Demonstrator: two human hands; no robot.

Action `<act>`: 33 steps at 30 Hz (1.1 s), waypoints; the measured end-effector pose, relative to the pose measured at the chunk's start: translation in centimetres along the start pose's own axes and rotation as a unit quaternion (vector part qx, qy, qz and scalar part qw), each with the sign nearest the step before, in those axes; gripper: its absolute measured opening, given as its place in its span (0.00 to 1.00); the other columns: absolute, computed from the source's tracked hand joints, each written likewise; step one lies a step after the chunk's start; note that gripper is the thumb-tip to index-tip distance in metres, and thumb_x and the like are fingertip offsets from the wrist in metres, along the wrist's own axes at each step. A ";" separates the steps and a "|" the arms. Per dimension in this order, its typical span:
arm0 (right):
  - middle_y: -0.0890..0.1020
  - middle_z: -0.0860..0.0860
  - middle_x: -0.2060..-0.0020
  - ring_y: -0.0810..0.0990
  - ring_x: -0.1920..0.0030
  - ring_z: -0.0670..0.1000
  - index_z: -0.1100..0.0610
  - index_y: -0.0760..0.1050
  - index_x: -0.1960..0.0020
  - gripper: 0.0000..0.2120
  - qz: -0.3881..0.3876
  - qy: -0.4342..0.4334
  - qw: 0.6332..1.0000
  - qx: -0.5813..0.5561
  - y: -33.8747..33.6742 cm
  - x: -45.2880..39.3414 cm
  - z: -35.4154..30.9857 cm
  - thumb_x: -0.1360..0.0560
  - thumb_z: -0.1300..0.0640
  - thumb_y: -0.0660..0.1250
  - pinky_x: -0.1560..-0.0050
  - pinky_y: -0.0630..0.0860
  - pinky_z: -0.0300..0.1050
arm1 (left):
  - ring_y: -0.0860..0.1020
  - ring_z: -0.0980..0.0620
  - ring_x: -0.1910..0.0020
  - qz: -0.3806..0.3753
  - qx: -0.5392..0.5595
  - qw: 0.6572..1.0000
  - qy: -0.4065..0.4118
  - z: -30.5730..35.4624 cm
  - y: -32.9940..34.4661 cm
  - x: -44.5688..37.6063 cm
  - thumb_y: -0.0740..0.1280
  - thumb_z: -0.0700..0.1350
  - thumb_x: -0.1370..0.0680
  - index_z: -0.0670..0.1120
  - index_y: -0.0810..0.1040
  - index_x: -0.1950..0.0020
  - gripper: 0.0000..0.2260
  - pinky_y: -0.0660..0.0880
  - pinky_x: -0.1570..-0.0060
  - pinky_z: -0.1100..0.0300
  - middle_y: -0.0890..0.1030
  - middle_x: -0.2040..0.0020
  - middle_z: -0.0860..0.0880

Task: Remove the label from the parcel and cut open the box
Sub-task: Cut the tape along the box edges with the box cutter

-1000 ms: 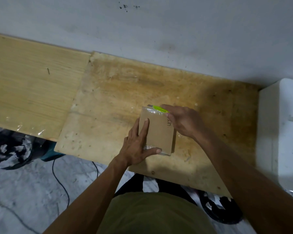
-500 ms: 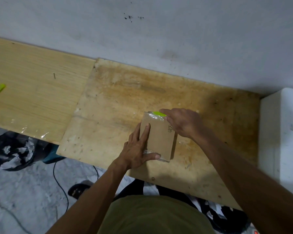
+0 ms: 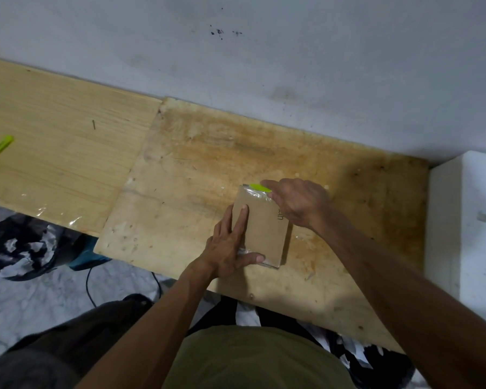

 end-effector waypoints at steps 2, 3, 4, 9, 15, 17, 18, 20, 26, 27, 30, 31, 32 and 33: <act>0.78 0.51 0.37 0.77 0.39 0.58 0.41 0.62 0.27 0.19 -0.003 -0.001 1.000 0.003 -0.1 0.0 -0.1 0.17 0.46 0.50 0.47 0.74 0.53 | 0.48 0.42 0.22 0.002 0.006 1.000 0.001 0.1 -0.1 0.0 0.70 0.68 0.31 0.62 0.31 0.23 0.53 0.59 0.28 0.40 0.32 0.21 0.52; 0.78 0.51 0.37 0.77 0.39 0.58 0.41 0.62 0.27 0.18 -0.002 -0.002 1.000 0.004 -0.1 0.0 -0.1 0.17 0.47 0.50 0.48 0.74 0.53 | 0.48 0.42 0.22 0.001 0.011 1.000 0.001 0.2 -0.1 0.0 0.70 0.68 0.31 0.61 0.31 0.23 0.54 0.59 0.28 0.41 0.33 0.21 0.51; 0.78 0.51 0.38 0.77 0.40 0.58 0.42 0.63 0.27 0.18 0.000 -0.003 1.000 0.006 -0.2 0.0 -0.1 0.17 0.47 0.50 0.48 0.74 0.52 | 0.49 0.41 0.22 -0.001 0.016 1.000 0.001 0.2 -0.2 0.0 0.71 0.67 0.31 0.61 0.32 0.23 0.54 0.58 0.27 0.42 0.33 0.21 0.51; 0.78 0.52 0.38 0.77 0.40 0.59 0.43 0.63 0.27 0.18 -0.002 -0.012 1.000 0.013 -0.5 0.1 -0.2 0.16 0.47 0.51 0.48 0.74 0.52 | 0.52 0.40 0.23 0.007 0.029 0.999 0.014 0.3 -0.5 -0.4 0.73 0.68 0.35 0.56 0.34 0.21 0.58 0.61 0.26 0.42 0.38 0.21 0.48; 0.79 0.53 0.39 0.78 0.41 0.60 0.44 0.65 0.28 0.18 0.005 -0.014 1.000 0.006 -0.4 0.1 0.0 0.17 0.48 0.51 0.49 0.74 0.53 | 0.45 0.45 0.21 0.032 -0.018 0.999 0.026 1.3 -1.2 -0.6 0.78 0.59 0.34 0.45 0.40 0.20 0.59 0.57 0.24 0.47 0.34 0.20 0.48; 0.79 0.53 0.39 0.78 0.40 0.59 0.44 0.65 0.28 0.18 0.006 -0.011 1.000 -0.001 -0.3 -0.1 0.1 0.17 0.47 0.51 0.49 0.73 0.52 | 0.46 0.46 0.20 0.020 -0.026 0.999 0.026 1.4 -1.7 -0.7 0.78 0.59 0.34 0.44 0.41 0.19 0.59 0.58 0.25 0.51 0.33 0.20 0.50; 0.79 0.53 0.38 0.78 0.40 0.58 0.43 0.64 0.28 0.18 0.004 -0.010 1.000 -0.003 -0.3 -0.1 0.2 0.17 0.47 0.51 0.50 0.73 0.52 | 0.47 0.47 0.20 0.018 -0.023 0.999 0.028 1.3 -1.7 -0.8 0.79 0.59 0.34 0.43 0.42 0.19 0.59 0.59 0.25 0.53 0.33 0.20 0.51; 0.79 0.53 0.37 0.77 0.39 0.58 0.43 0.63 0.27 0.18 -0.004 -0.005 1.000 -0.008 -0.2 -0.2 0.2 0.17 0.47 0.51 0.50 0.72 0.51 | 0.47 0.49 0.20 0.022 -0.006 0.999 0.029 1.1 -1.7 -0.7 0.79 0.59 0.34 0.43 0.43 0.19 0.58 0.58 0.25 0.55 0.33 0.20 0.52; 0.78 0.53 0.36 0.77 0.39 0.59 0.43 0.64 0.27 0.19 -0.002 0.006 1.000 -0.027 -0.1 -0.1 0.2 0.17 0.47 0.52 0.50 0.73 0.52 | 0.48 0.52 0.20 0.019 0.030 0.999 0.028 1.1 -1.8 -0.3 0.78 0.58 0.32 0.44 0.43 0.19 0.56 0.58 0.25 0.59 0.33 0.20 0.53; 0.78 0.53 0.36 0.77 0.39 0.59 0.43 0.64 0.27 0.19 -0.002 0.008 1.000 -0.029 -0.1 -0.1 0.1 0.17 0.47 0.52 0.50 0.72 0.52 | 0.48 0.52 0.20 0.019 0.030 0.999 0.028 1.1 -1.9 -0.3 0.77 0.58 0.32 0.44 0.43 0.19 0.56 0.58 0.26 0.60 0.33 0.20 0.54; 0.78 0.53 0.36 0.77 0.39 0.59 0.43 0.63 0.27 0.19 0.002 0.010 1.000 -0.027 0.0 0.0 0.1 0.17 0.47 0.52 0.52 0.71 0.51 | 0.50 0.52 0.20 0.024 0.021 0.999 0.028 1.1 -1.9 -0.3 0.77 0.57 0.31 0.44 0.43 0.19 0.55 0.58 0.28 0.61 0.33 0.20 0.54; 0.79 0.53 0.37 0.77 0.39 0.59 0.43 0.64 0.27 0.19 0.004 0.008 1.000 -0.025 0.0 0.0 0.1 0.17 0.48 0.52 0.53 0.70 0.50 | 0.50 0.52 0.20 0.024 0.018 0.999 0.029 1.1 -1.9 -0.3 0.77 0.57 0.31 0.44 0.43 0.19 0.55 0.58 0.29 0.62 0.33 0.20 0.54; 0.79 0.53 0.37 0.78 0.40 0.59 0.43 0.64 0.27 0.19 0.005 0.006 1.000 -0.022 0.0 0.0 0.1 0.17 0.48 0.52 0.54 0.69 0.49 | 0.50 0.52 0.20 0.023 0.016 0.999 0.028 1.2 -1.9 -0.3 0.77 0.57 0.31 0.44 0.43 0.19 0.55 0.58 0.29 0.62 0.33 0.20 0.54; 0.79 0.53 0.38 0.78 0.41 0.58 0.44 0.64 0.27 0.18 0.006 0.005 1.000 -0.018 -0.1 0.0 0.1 0.17 0.48 0.52 0.55 0.68 0.49 | 0.50 0.52 0.20 0.023 0.014 0.999 0.028 1.2 -1.9 -0.3 0.77 0.57 0.31 0.45 0.43 0.19 0.55 0.58 0.28 0.61 0.33 0.20 0.54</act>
Point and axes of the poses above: each hand's wrist, its own x-axis away from the middle knuckle, its own y-axis out of the palm, z = x × y, the point moved 1 cm from there along -x, towards the middle knuckle
